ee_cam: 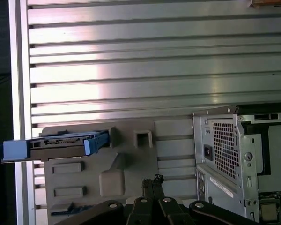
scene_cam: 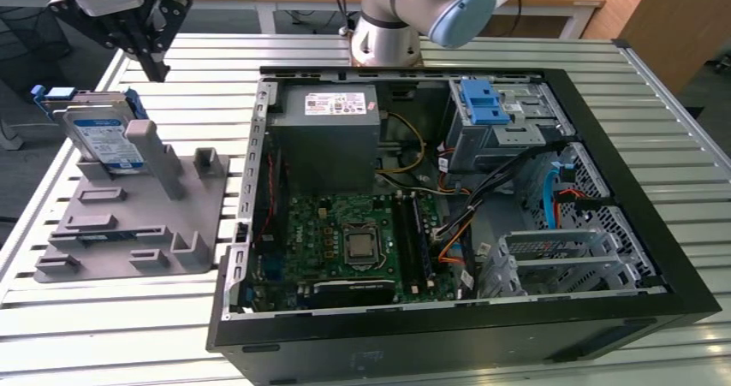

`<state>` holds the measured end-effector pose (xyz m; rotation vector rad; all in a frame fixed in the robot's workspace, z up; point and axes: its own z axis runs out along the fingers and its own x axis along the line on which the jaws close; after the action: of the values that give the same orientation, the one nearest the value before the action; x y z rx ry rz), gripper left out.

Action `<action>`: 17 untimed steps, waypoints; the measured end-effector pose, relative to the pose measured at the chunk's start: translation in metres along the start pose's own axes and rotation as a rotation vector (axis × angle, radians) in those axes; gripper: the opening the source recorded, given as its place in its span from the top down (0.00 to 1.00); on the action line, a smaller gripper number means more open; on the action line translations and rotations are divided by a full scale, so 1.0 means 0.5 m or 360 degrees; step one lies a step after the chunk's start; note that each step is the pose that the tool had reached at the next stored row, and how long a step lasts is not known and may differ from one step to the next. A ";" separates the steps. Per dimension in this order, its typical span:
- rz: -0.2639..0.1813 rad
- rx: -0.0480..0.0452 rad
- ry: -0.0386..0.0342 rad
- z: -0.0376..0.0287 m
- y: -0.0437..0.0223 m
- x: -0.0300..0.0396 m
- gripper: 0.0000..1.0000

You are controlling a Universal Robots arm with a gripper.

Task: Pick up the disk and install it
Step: 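Reach for the disk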

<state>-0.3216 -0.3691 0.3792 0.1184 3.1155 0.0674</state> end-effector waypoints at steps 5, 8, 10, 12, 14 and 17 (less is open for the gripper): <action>0.0000 0.0000 0.0000 0.000 0.000 0.019 0.89; 0.0000 0.0000 0.0000 0.000 0.008 0.032 0.89; 0.0000 0.0000 0.0000 0.000 0.015 0.040 0.89; 0.0000 0.0000 0.0000 0.000 0.020 0.049 0.89; 0.0000 0.0000 0.0000 0.001 0.021 0.053 0.89; 0.0000 0.0000 0.0000 0.001 0.021 0.054 0.89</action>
<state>-0.3476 -0.3564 0.3788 0.1180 3.1155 0.0675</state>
